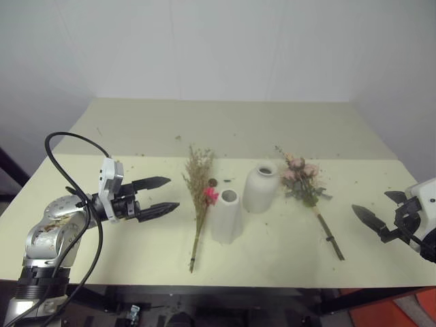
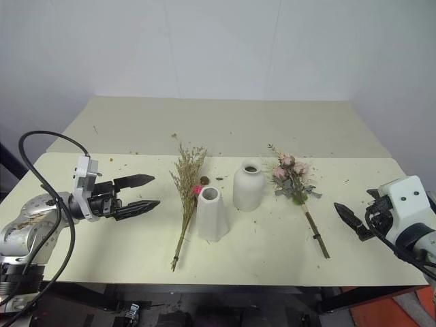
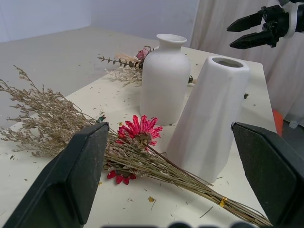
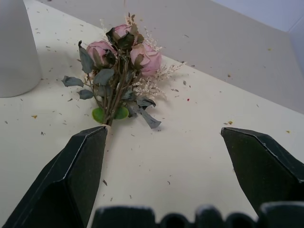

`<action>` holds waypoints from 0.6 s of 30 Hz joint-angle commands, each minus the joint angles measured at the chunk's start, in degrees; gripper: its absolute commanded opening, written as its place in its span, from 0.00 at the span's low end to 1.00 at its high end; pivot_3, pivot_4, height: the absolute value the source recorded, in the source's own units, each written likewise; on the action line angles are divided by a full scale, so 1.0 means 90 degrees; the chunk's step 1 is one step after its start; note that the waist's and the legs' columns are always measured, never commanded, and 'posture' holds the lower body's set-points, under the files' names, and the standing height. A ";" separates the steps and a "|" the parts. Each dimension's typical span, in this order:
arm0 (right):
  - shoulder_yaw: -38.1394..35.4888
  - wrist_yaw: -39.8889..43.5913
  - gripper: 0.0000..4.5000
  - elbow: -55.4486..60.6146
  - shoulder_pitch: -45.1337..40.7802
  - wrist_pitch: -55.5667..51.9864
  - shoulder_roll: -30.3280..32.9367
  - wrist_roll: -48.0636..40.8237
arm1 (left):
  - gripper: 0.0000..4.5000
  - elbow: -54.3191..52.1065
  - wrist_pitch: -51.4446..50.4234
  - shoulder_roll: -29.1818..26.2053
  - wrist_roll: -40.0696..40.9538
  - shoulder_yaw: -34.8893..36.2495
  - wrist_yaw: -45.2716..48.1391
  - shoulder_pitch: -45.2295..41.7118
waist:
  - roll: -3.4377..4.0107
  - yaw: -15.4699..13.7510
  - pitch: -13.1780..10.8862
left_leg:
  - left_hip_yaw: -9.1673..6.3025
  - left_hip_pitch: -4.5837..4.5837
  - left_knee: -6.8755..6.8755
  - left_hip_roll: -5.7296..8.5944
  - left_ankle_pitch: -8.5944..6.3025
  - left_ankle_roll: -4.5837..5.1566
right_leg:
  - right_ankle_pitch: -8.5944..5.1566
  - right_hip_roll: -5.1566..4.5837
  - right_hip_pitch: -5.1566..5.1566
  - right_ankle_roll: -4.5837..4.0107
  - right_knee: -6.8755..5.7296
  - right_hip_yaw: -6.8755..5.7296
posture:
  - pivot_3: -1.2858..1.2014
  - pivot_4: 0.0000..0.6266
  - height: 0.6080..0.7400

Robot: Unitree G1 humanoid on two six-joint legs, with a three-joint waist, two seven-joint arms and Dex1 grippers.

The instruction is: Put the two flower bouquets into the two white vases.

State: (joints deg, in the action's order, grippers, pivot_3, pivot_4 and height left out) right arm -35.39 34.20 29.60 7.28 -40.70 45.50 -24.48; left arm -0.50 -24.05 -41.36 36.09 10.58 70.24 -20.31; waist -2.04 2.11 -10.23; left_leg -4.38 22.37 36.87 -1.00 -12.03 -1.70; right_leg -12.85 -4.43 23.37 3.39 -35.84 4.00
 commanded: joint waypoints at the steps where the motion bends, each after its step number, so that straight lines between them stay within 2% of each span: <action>1: -0.0299 -0.0060 1.00 0.0225 -0.0031 -0.0029 0.0028 -0.0095 | 1.00 -0.0139 0.0008 -0.0025 0.0095 0.0076 -0.0008 -0.0139 | 0.0000 0.0002 0.0000 | 0.0000 0.0000 0.0000 0.0000 0.0000 0.0000 | 0.0000 0.0000 0.0000 0.0000 0.0000 0.0000 | 0.52 0.24 1.00; 11: -0.0260 -0.0077 1.00 0.0249 0.0051 0.0039 0.0063 -0.0086 | 1.00 -0.0143 0.0036 -0.0002 0.0079 0.0066 -0.0009 -0.0116 | 0.0000 0.0002 0.0000 | 0.0000 0.0000 0.0000 0.0000 0.0000 0.0000 | 0.0000 0.0000 0.0000 0.0000 0.0000 0.0000 | 0.52 0.24 1.00; 18: 0.0265 -0.0082 1.00 0.0045 -0.0022 -0.0260 0.0220 0.0030 | 1.00 -0.0139 0.0062 -0.0028 -0.0009 -0.0022 0.0023 -0.0129 | 0.0000 0.0004 0.0000 | 0.0000 -0.0001 0.0000 0.0000 0.0000 0.0000 | 0.0000 0.0000 0.0000 -0.0001 -0.0001 0.0000 | 0.52 0.24 1.00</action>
State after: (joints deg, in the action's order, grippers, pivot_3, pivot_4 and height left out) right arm -33.85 32.95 30.22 7.90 -42.62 46.07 -24.36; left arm -0.50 -24.04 -41.19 36.04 10.47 70.26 -20.32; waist -2.04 2.15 -10.23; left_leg -4.38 22.35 36.87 -1.01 -12.03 -1.70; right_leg -12.85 -4.43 23.37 3.38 -35.85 4.01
